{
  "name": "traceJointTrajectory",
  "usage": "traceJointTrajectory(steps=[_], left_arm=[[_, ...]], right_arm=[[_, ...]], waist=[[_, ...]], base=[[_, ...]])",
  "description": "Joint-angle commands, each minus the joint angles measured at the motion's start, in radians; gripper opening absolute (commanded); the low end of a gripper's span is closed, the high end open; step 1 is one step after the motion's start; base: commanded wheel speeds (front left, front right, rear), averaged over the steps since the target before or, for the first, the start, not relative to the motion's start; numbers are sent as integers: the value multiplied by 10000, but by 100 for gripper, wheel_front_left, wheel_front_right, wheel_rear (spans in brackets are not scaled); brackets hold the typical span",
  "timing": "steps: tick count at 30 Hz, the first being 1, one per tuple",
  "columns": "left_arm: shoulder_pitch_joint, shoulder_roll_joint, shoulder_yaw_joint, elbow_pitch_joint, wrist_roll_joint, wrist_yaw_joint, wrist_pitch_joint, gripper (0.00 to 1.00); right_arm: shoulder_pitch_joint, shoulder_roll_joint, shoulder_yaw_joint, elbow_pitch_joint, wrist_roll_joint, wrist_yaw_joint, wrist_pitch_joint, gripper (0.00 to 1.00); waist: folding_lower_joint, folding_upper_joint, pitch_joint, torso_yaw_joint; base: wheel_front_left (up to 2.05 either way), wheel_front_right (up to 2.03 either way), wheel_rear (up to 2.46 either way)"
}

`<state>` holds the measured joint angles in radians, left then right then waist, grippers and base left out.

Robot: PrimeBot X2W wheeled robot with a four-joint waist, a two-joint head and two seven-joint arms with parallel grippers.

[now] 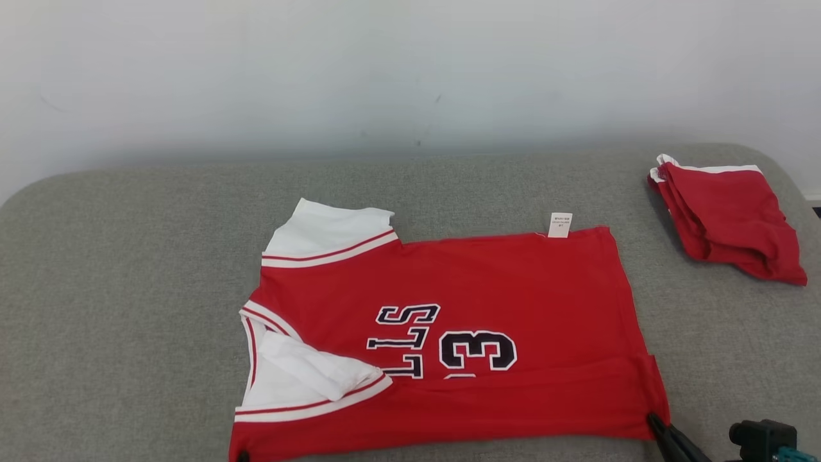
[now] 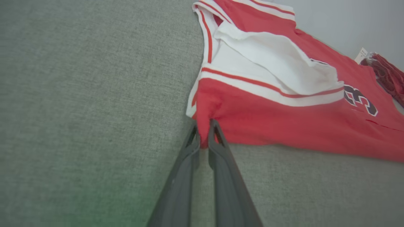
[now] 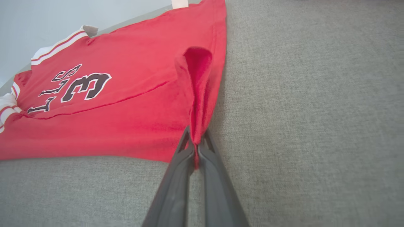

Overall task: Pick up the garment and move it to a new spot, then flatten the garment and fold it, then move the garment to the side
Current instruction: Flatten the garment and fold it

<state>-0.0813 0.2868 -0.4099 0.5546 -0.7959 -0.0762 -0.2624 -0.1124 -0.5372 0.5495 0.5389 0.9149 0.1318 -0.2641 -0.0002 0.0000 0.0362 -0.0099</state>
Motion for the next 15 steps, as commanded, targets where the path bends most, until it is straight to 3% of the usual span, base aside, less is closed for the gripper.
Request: traceJointTrajectory(steps=[1,6,13,14,15], left_arm=[[208,46,92,-141,-93,104,-8,0],[1040,177,150,-1295,-252,568,185,0],[1226,255,90,-1674,-204,855,345,0],[1187,288,55,-1663,-110,874,340,6],[1168,270,32,-1657,-97,873,334,49]], right_arm=[[164,-105,-76,-63,-33,-28,-2,0],[851,-107,-559,-556,-102,-28,245,0],[1180,145,-1094,-827,-527,-28,539,0],[1175,194,-1194,-834,-615,-28,555,13],[1200,285,-1303,-843,-636,-28,587,41]], waist=[[2,0,-7,-10],[2,0,63,75],[2,0,102,157],[2,0,100,165],[2,0,94,171]], base=[[0,0,0],[0,0,0],[0,0,0],[0,0,0],[0,0,0]])
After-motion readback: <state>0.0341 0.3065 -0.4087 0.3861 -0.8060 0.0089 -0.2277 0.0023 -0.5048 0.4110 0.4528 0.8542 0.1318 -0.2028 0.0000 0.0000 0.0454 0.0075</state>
